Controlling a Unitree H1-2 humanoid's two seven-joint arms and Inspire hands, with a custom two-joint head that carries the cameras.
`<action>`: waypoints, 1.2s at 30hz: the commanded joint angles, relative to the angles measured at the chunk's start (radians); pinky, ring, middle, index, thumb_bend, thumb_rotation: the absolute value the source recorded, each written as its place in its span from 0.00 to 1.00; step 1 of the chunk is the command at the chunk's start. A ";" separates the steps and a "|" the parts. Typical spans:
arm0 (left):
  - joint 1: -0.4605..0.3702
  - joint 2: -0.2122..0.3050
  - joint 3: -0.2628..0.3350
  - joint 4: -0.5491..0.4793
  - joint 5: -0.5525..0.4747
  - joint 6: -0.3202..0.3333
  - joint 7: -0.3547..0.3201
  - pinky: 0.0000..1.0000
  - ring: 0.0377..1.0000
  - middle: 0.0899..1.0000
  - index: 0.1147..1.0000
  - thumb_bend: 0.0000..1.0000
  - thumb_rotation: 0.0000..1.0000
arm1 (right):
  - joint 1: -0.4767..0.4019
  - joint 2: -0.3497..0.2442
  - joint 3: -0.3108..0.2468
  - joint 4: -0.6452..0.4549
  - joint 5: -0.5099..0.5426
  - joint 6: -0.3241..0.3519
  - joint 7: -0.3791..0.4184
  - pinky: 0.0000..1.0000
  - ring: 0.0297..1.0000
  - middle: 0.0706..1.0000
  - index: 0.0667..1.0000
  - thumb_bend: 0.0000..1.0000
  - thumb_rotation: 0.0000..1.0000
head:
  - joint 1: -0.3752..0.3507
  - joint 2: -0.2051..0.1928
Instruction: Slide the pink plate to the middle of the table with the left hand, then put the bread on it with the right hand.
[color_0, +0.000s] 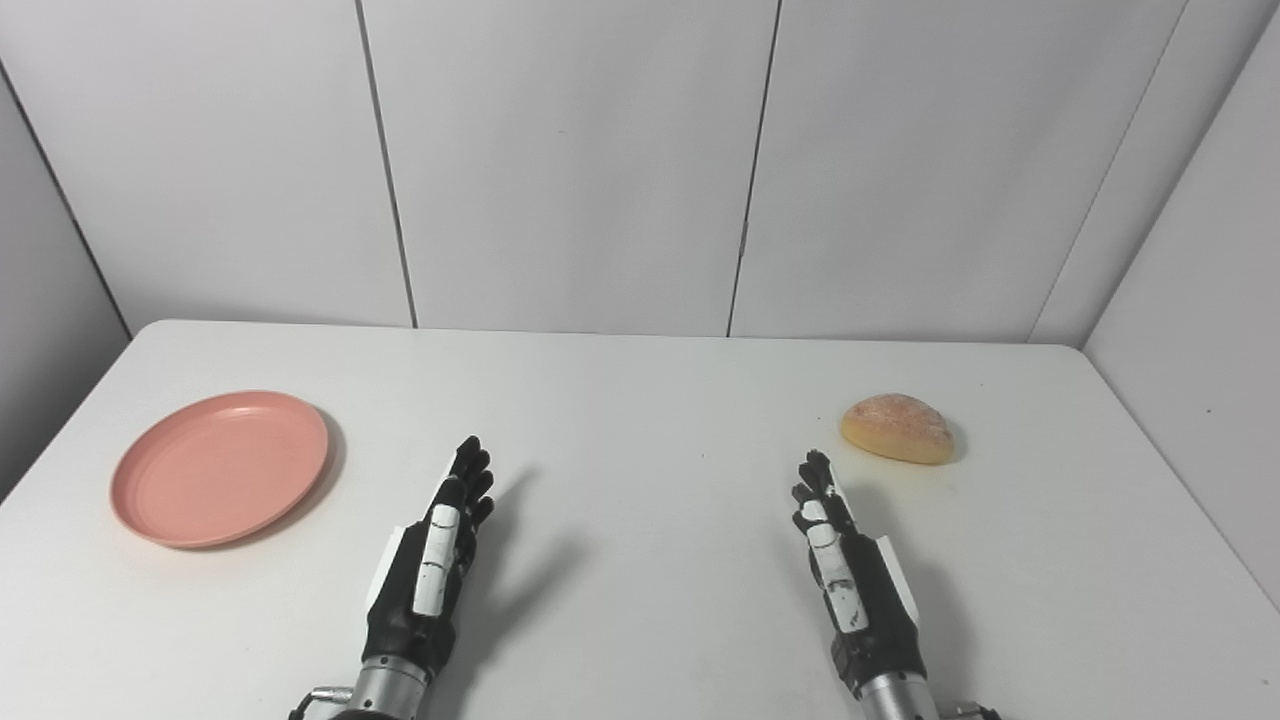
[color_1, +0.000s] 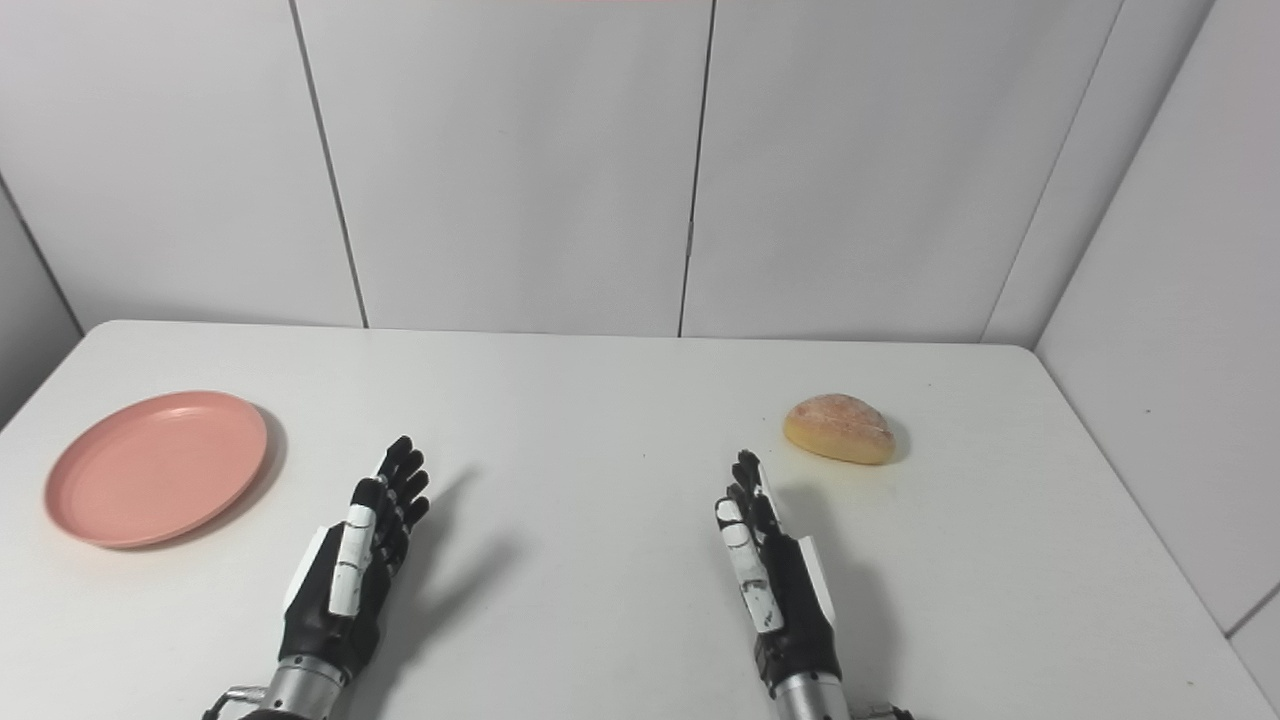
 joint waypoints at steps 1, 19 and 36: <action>0.010 -0.008 0.000 0.000 0.005 -0.001 0.006 1.00 1.00 1.00 1.00 0.68 1.00 | -0.029 -0.006 -0.003 -0.040 0.008 0.002 0.012 1.00 1.00 1.00 1.00 0.65 0.96 | 0.002 0.000; 0.017 -0.006 0.011 -0.005 -0.018 0.010 -0.004 1.00 1.00 1.00 1.00 0.68 1.00 | -0.024 0.000 -0.001 -0.043 0.018 0.006 0.012 1.00 1.00 1.00 1.00 0.65 0.95 | -0.012 -0.012; 0.007 -0.004 0.007 -0.007 0.003 0.009 0.001 1.00 1.00 1.00 1.00 0.71 1.00 | -0.026 -0.008 -0.002 -0.060 0.020 0.029 0.015 1.00 1.00 1.00 1.00 0.64 0.96 | 0.008 0.014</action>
